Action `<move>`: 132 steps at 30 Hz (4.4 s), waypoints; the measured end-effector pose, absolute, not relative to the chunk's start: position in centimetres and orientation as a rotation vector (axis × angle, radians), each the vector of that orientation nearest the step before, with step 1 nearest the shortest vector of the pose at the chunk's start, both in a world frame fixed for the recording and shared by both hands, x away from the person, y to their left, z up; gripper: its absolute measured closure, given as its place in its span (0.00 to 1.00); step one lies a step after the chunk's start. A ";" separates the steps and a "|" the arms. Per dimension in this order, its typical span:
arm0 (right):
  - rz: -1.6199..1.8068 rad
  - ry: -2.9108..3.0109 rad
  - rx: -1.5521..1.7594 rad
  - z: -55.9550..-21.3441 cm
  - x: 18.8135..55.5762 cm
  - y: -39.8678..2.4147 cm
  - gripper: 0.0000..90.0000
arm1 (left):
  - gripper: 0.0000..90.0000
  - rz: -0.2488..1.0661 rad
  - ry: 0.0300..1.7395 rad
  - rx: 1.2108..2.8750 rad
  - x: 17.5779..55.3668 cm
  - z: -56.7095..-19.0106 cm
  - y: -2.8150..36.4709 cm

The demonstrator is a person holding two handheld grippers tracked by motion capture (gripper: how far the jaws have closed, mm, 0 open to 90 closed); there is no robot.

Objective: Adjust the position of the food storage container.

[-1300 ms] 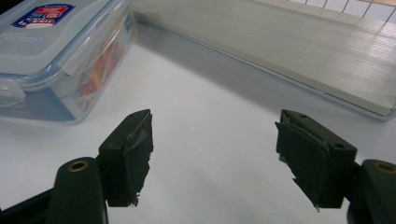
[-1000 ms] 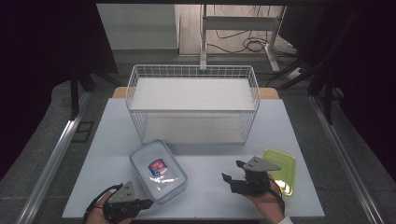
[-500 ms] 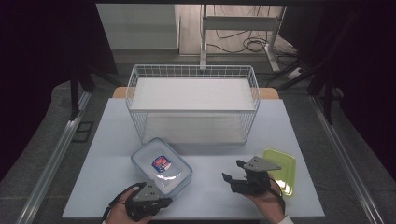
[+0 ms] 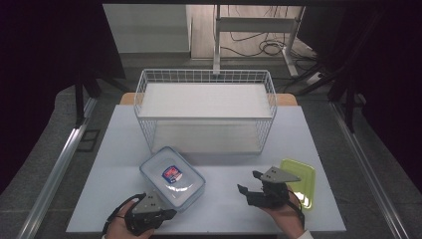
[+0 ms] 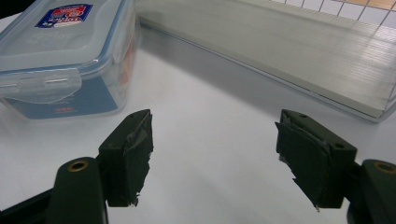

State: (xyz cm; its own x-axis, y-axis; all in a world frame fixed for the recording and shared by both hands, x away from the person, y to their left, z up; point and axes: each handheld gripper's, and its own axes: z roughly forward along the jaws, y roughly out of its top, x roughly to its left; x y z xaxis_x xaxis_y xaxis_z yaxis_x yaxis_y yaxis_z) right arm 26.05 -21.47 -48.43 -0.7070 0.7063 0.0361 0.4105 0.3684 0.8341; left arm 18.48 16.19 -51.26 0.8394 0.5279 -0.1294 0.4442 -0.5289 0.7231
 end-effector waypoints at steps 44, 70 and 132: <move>1.268 2.303 0.984 -48.4 26.4 -21.8 0.31 | 0.99 0.206 0.759 2.177 21.9 -51.8 13.1; 1.253 2.310 1.002 -48.6 26.7 -21.6 0.31 | 1.00 0.402 1.060 2.016 29.0 -51.4 26.3; 1.324 2.256 1.023 -48.2 26.9 -22.5 0.26 | 0.34 0.146 1.087 1.822 23.9 -49.4 22.8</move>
State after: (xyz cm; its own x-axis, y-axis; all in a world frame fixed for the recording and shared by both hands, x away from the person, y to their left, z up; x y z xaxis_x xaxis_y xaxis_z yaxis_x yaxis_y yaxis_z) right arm 26.94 -22.45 -48.19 -0.6872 0.7230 0.0712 0.4149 0.3101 0.8554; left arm 23.93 22.77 -49.39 0.5938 0.7272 -0.3443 0.6105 -0.1285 0.7815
